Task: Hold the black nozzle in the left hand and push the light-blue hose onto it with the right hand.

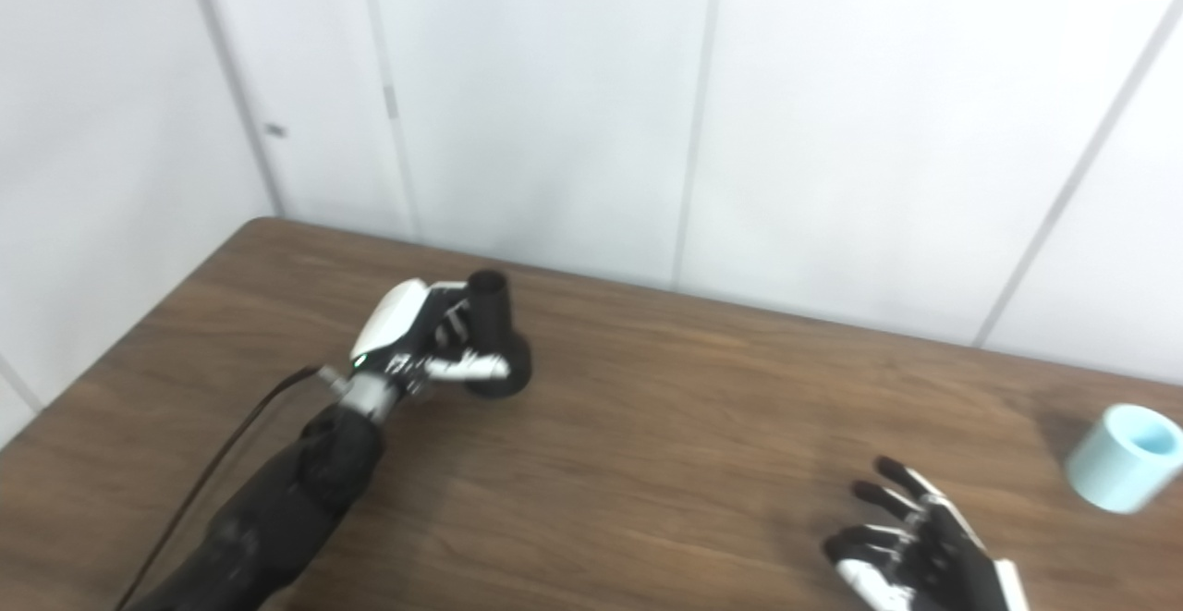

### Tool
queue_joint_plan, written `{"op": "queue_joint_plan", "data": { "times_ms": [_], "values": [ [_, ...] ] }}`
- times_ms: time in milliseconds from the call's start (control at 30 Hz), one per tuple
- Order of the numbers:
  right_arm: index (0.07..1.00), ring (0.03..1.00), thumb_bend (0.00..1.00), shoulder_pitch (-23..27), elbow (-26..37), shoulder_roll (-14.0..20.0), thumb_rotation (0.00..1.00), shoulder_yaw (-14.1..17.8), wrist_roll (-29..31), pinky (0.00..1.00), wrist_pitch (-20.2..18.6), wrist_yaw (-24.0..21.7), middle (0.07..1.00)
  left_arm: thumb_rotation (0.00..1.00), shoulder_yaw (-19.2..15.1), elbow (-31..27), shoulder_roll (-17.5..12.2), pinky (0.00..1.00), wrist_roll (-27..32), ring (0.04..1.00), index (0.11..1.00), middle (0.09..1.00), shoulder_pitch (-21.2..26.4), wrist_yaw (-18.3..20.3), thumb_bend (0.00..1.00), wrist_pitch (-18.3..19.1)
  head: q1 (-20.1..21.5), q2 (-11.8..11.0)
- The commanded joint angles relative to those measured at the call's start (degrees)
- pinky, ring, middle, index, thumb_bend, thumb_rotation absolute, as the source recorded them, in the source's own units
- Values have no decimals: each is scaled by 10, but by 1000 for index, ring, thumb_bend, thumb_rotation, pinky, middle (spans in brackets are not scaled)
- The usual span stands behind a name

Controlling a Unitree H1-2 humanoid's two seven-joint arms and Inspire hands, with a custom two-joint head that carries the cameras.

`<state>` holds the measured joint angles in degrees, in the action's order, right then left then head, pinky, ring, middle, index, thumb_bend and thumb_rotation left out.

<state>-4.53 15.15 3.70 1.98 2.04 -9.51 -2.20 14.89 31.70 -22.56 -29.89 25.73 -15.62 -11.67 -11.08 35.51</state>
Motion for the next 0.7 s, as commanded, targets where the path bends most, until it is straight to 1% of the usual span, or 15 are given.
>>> {"op": "queue_joint_plan", "data": {
  "times_ms": [0,100,200,233,300,400,533,667],
  "values": [
    [761,517,486,14,2,7,0,-1,-2,435,50,-6,696,0,51,3,27,296,-38,354,519,415,-42,16,517,-41,10,3],
    [742,502,495,21,-5,5,0,1,-2,419,71,-2,689,0,88,-13,27,297,-84,358,519,419,-53,-9,518,-77,38,10],
    [745,487,513,29,-7,1,0,7,14,391,85,-1,680,0,112,-28,35,300,-109,364,512,428,-60,-15,521,-99,65,17],
    [746,489,528,32,-6,2,0,8,14,384,88,-1,679,0,117,-30,39,298,-112,363,512,430,-61,-15,521,-107,70,18],
    [741,495,519,36,-5,10,0,10,5,384,96,0,682,0,123,-35,49,304,-118,367,512,432,-64,-15,521,-119,85,23],
    [724,494,512,41,-3,21,0,13,-2,385,106,-2,686,0,128,-38,60,307,-128,369,513,431,-67,-12,521,-127,99,26],
    [717,489,520,47,11,32,0,22,-10,390,99,4,673,0,138,-41,73,316,-145,373,512,434,-68,-15,521,-137,133,32],
    [749,510,580,55,13,42,88,34,-5,407,100,4,688,0,152,-40,81,319,-151,371,511,436,-64,-17,521,-150,164,36]
  ]
}}
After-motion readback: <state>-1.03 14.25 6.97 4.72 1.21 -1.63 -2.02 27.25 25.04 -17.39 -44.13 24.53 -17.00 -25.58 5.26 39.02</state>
